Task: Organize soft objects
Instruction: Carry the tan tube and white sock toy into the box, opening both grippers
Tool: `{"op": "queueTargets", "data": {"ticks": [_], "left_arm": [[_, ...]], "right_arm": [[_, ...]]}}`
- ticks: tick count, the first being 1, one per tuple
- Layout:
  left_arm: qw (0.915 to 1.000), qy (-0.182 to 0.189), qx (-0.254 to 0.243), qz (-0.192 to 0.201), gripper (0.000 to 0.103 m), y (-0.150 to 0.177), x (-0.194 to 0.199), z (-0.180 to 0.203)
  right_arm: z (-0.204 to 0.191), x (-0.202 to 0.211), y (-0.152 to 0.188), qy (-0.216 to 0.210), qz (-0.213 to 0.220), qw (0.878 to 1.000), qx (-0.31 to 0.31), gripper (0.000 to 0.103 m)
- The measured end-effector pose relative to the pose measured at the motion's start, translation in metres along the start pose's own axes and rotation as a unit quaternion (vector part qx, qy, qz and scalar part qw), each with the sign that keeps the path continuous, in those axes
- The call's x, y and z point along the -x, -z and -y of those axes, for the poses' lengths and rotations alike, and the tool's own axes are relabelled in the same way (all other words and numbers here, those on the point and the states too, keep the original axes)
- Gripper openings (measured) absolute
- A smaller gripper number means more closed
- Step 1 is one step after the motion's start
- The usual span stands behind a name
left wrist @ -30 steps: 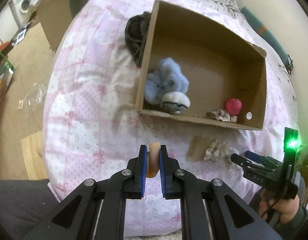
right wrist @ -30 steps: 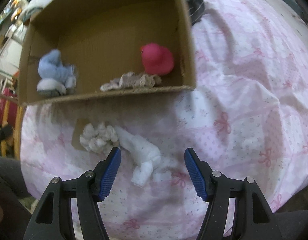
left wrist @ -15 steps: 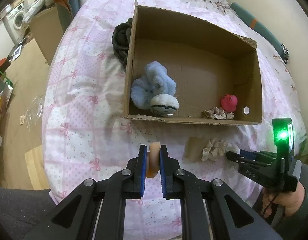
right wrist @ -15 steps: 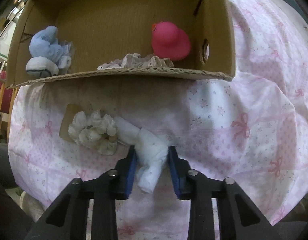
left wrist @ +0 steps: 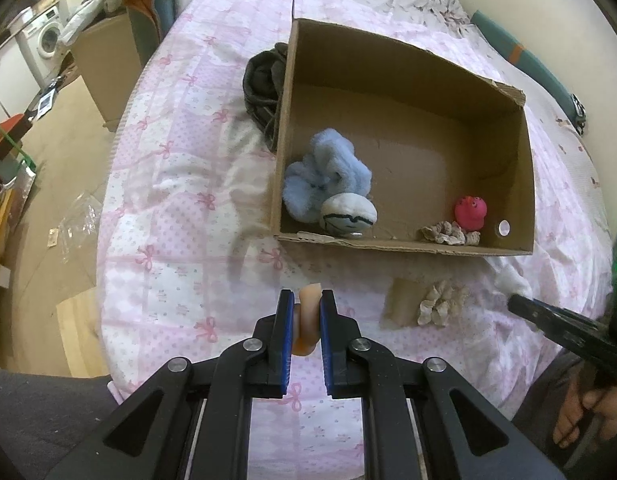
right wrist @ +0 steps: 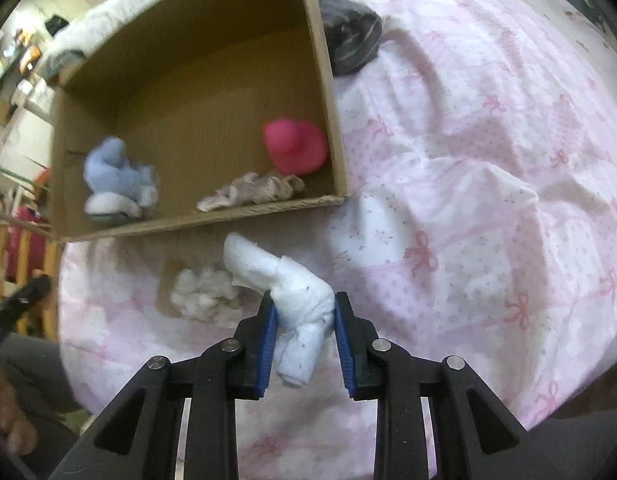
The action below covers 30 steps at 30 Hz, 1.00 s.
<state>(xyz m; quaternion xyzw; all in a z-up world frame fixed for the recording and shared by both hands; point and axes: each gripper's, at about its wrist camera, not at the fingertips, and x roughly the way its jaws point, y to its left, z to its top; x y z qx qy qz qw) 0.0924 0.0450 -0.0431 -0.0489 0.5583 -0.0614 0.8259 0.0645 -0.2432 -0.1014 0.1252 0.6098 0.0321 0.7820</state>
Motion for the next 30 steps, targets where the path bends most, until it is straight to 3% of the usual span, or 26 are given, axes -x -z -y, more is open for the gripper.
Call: {"op": "queueTargets", "data": {"ticks": [6,11,17,21,30], "left_arm": [[0.9999,-0.005,0.0,0.009,0.011,0.001,0.004,0.001],[0.9994,-0.01,0.008,0.033,0.011,-0.003,0.012,-0.001],[0.9993,-0.013,0.007,0.033,0.011,-0.004,0.012,-0.002],[0.9993,-0.014,0.001,0.035,0.011,-0.003,0.011,0.001],[0.9977,0.006,-0.015,0.066,0.011,-0.01,0.032,0.013]], "right_arm": [[-0.012,0.032,0.013,-0.049,0.013,0.999,0.008,0.029],[-0.022,0.06,0.021,-0.115,0.031,0.993,0.016,0.029],[-0.029,0.101,0.019,-0.18,0.113,0.976,0.037,0.029],[-0.023,0.108,0.015,-0.196,0.143,0.97,0.035,0.029],[-0.025,0.104,0.009,-0.178,0.149,0.972,0.035,0.029]]}}
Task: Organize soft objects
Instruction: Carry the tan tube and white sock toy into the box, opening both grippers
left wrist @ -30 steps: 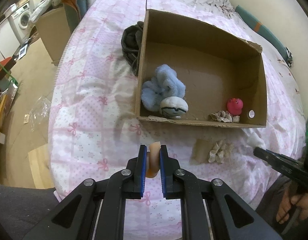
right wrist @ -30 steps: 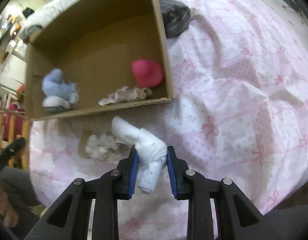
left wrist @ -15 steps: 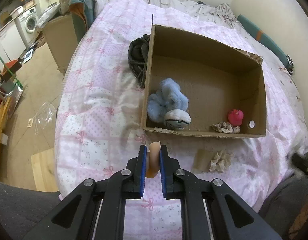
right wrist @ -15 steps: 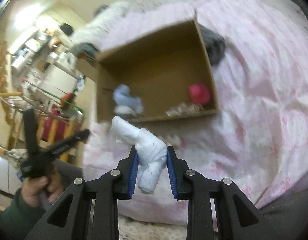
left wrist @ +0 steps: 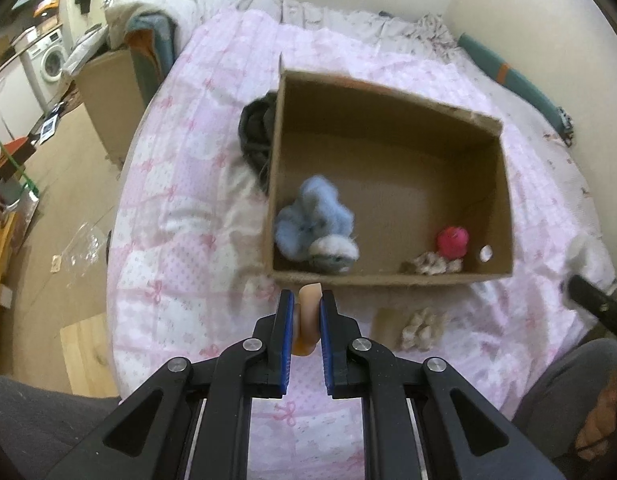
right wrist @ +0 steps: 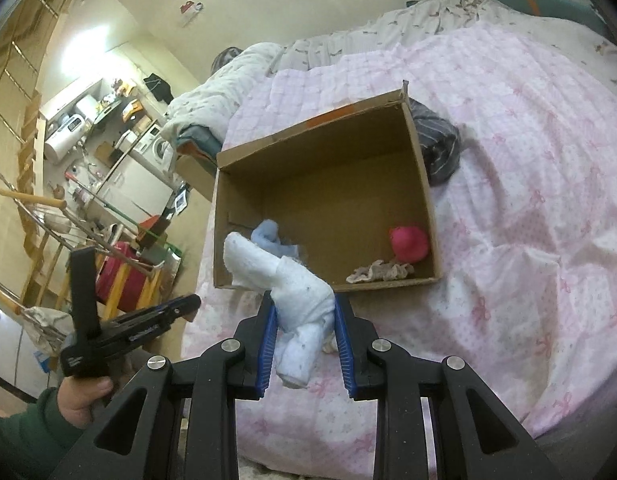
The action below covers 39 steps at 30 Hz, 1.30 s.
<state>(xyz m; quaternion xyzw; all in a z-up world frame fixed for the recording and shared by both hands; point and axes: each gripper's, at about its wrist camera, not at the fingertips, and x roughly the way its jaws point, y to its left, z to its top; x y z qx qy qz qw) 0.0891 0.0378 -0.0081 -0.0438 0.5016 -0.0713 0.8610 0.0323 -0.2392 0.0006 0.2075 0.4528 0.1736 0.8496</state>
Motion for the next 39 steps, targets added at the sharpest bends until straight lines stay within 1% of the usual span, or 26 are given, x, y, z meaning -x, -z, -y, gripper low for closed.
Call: {"op": "queueTargets", "data": {"ticks": [2,4,7,12,17,20,24,27,31,34,39], "left_arm": [[0.9999,0.0,-0.008,0.012,0.011,-0.009,0.007,0.004],[0.9998,0.002,-0.009,0.017,0.011,-0.019,0.01,0.006],[0.9996,0.002,-0.008,0.027,0.011,-0.035,0.011,0.009],[0.9991,0.0,-0.017,0.039,0.011,-0.061,0.003,0.017],[0.9981,-0.005,-0.025,0.056,0.011,-0.076,-0.007,0.025],[0.998,-0.007,-0.021,0.059,0.011,-0.079,-0.02,0.027],[0.9981,0.002,-0.017,0.059,0.011,-0.072,-0.039,0.025],[0.9986,-0.007,-0.018,0.049,0.012,-0.068,-0.052,0.025],[0.9988,-0.003,-0.018,0.046,0.012,-0.066,-0.058,0.023],[0.9988,0.009,-0.023,0.042,0.012,-0.065,-0.061,0.025],[0.9989,0.003,-0.021,0.042,0.012,-0.066,-0.063,0.027]], "right_arm": [[0.001,0.0,-0.004,0.006,0.001,1.0,0.0,0.029],[0.002,-0.001,-0.009,0.001,0.002,1.0,0.0,0.029],[0.001,-0.005,-0.02,0.011,0.006,1.0,0.015,0.029],[0.001,-0.016,-0.043,0.021,0.01,0.999,0.024,0.029],[-0.002,-0.026,-0.061,0.036,0.021,0.999,0.034,0.029],[0.003,-0.035,-0.063,0.044,0.026,0.998,0.036,0.029],[0.018,-0.054,-0.054,0.062,0.008,0.998,0.018,0.029],[0.026,-0.066,-0.049,0.08,-0.011,0.997,0.012,0.029],[0.028,-0.074,-0.045,0.095,-0.023,0.995,0.022,0.029],[0.029,-0.08,-0.045,0.103,-0.028,0.994,0.025,0.029],[0.027,-0.088,-0.045,0.108,-0.036,0.993,0.033,0.029]]}}
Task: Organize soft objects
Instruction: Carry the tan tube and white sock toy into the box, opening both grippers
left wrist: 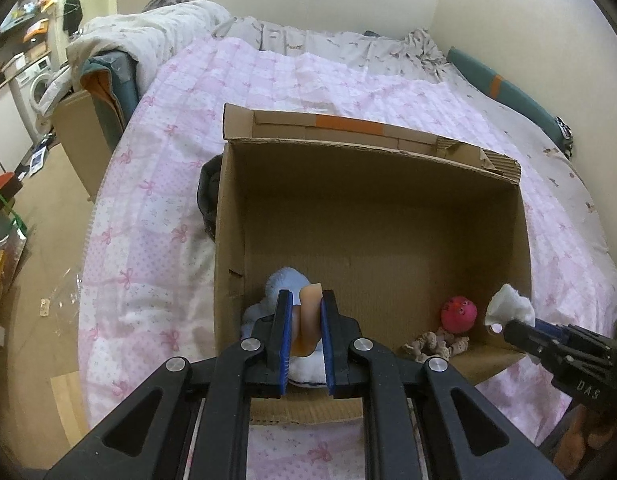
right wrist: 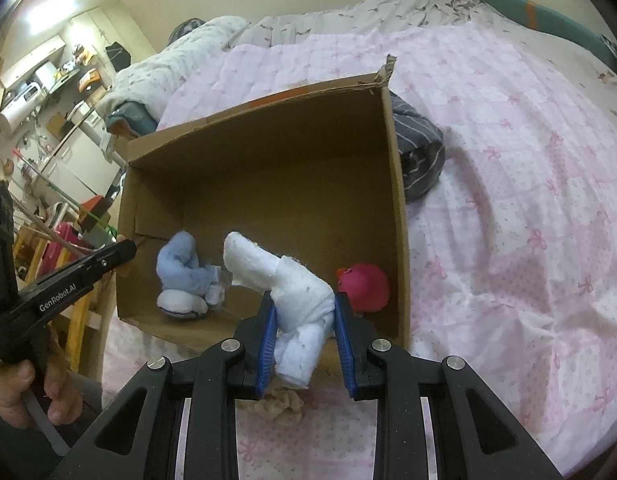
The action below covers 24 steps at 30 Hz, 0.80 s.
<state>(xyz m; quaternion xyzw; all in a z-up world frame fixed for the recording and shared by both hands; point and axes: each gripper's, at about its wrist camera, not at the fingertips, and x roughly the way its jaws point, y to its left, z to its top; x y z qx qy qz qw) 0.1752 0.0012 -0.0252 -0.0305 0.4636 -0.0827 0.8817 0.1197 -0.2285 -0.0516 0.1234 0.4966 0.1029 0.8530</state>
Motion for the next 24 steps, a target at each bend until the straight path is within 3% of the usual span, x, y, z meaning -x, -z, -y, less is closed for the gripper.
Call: {"op": "queueTargets", "data": {"ticks": [20,22,24], "left_arm": [[0.9995,0.026,-0.007,-0.017,0.013,0.001,-0.004,0.012],[0.9994,0.025,-0.011,-0.021,0.018,0.002,-0.006,0.013],[0.9993,0.026,-0.016,-0.024,0.03,0.003,-0.007,0.015]], "right_arm": [[-0.003,-0.009,0.002,0.004,-0.019,1.0,0.007,0.029],[-0.003,-0.01,0.003,0.004,-0.02,1.0,0.007,0.029],[-0.003,-0.01,0.002,0.005,-0.021,1.0,0.007,0.029]]}}
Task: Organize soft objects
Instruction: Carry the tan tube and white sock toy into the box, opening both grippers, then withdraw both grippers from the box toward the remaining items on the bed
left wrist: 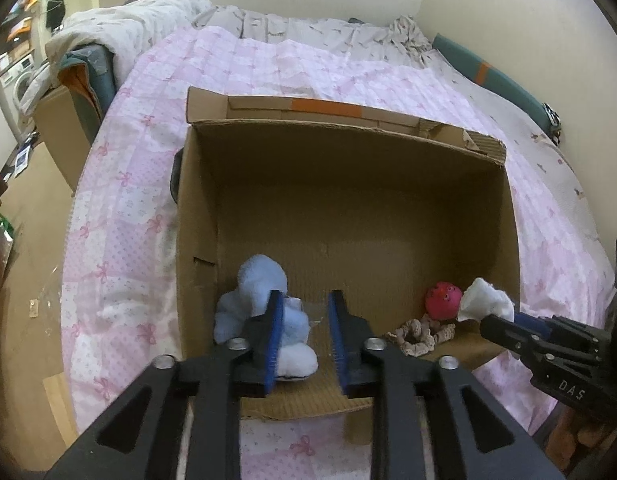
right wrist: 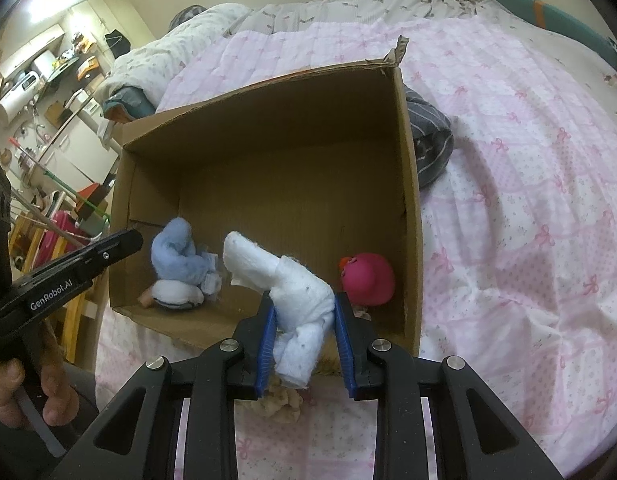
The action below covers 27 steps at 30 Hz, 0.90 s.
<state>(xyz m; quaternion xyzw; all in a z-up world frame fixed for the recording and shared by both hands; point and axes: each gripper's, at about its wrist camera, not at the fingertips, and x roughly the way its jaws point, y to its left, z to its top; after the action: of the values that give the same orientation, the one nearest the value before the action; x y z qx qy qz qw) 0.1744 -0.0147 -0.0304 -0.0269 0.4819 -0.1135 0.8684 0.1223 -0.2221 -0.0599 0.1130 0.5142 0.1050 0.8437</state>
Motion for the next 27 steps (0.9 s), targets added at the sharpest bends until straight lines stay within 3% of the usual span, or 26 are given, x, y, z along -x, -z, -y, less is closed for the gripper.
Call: {"op": "queueTargets", "data": {"ticks": [1,3,5,10,11,12,14,27], "left_arm": [[1.0,0.0,-0.002,0.0,0.034,0.0003,0.0002,0.0011],[1.0,0.0,-0.004,0.004,0.063,0.0003,0.0021,0.0031],[0.9999,-0.003,-0.002,0.016,0.07,0.0003,0.0063,0.0038],[0.9998,-0.012,-0.004,0.016,0.07,-0.0012,0.0066,0.0032],[0.9998,-0.014,-0.003,0.014,0.071,-0.0013,0.0059,0.0026],[0.9998,-0.014,-0.001,0.013,0.071,-0.0014,0.0056,0.0021],[0.9998,-0.014,0.002,0.012,0.071,-0.0016,0.0055,0.0005],[0.9996,-0.025,-0.004,0.015,0.071,-0.0012,0.0051,0.003]], "right_arm": [[0.0,-0.0001,0.0001,0.0,0.0,1.0,0.0,0.029],[0.0002,-0.0002,0.0003,0.0,-0.001,1.0,0.0,0.029],[0.0008,0.0001,0.0005,0.0,0.0,1.0,-0.001,0.029],[0.0024,0.0008,-0.0004,-0.007,0.003,1.0,-0.011,0.032],[0.0034,0.0009,-0.0008,-0.009,0.004,1.0,-0.015,0.037],[0.0046,0.0013,-0.0014,-0.011,0.005,1.0,-0.02,0.057],[0.0065,0.0047,-0.0018,-0.013,0.017,0.999,-0.028,0.073],[0.0042,0.0039,-0.0017,-0.006,0.019,1.0,-0.024,0.073]]}}
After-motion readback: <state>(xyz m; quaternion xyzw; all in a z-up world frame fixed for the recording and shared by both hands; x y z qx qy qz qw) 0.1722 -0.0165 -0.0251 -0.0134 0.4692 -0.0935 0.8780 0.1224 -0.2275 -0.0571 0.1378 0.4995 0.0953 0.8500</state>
